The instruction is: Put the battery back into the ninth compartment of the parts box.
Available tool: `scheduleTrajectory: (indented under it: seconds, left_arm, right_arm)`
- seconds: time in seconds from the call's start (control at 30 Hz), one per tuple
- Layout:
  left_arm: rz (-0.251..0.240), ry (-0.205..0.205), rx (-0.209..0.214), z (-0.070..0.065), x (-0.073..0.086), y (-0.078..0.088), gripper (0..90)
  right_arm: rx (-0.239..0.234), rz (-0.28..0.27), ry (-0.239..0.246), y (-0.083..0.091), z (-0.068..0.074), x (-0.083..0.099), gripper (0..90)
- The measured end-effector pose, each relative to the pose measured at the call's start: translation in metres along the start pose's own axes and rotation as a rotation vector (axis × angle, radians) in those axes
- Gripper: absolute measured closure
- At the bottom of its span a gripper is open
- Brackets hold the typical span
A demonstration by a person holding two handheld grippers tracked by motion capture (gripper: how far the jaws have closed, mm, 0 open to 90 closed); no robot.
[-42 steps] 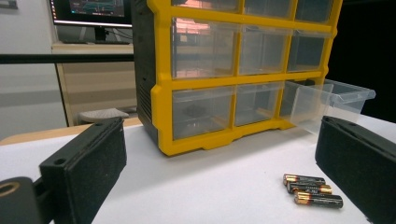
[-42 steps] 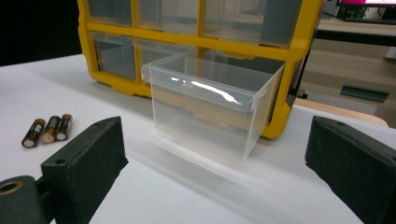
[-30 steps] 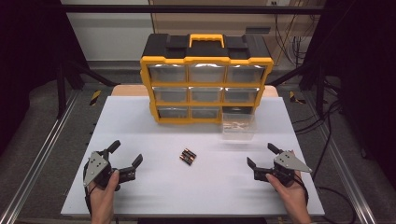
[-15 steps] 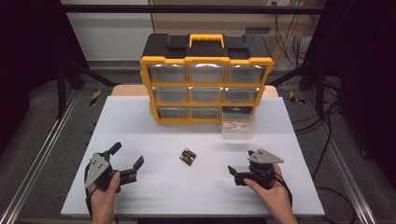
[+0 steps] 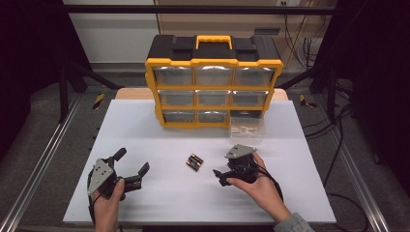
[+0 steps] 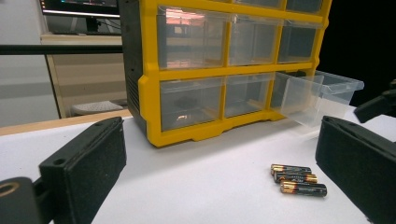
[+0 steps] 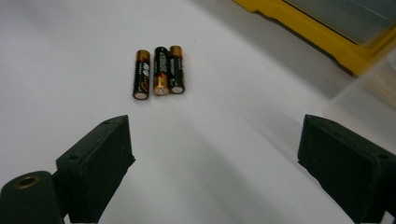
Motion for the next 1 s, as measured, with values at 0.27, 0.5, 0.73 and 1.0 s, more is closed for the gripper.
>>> scheduleTrajectory:
  seconds: [0.27,0.5,0.73,1.0]
  left_arm:
    - [0.003,0.000,0.002,0.000,0.000,0.000,1.7]
    - [0.004,0.001,0.005,-0.001,0.000,-0.001,1.7]
    - [0.007,0.000,0.007,-0.001,0.001,-0.002,1.7]
    - [0.007,0.000,0.008,-0.002,0.001,-0.002,1.7]
  right_arm:
    - [-0.049,0.045,0.038,-0.018,0.006,-0.020,18.5]
    - [-0.065,0.018,0.029,-0.023,0.004,-0.038,31.3]
    - [-0.073,0.004,0.004,-0.032,0.003,-0.048,39.8]
    - [-0.083,-0.017,-0.007,-0.042,0.006,-0.057,52.7]
Point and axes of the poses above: each handheld gripper's, and its own axes: y roughly backward along the jaws, x roughly out of its underside, z roughly to its left, the point moved 9 cm from there along -y, roughly forward along the jaws, and after that the axes turned 4 degrees about y, right-handed, at the moved point
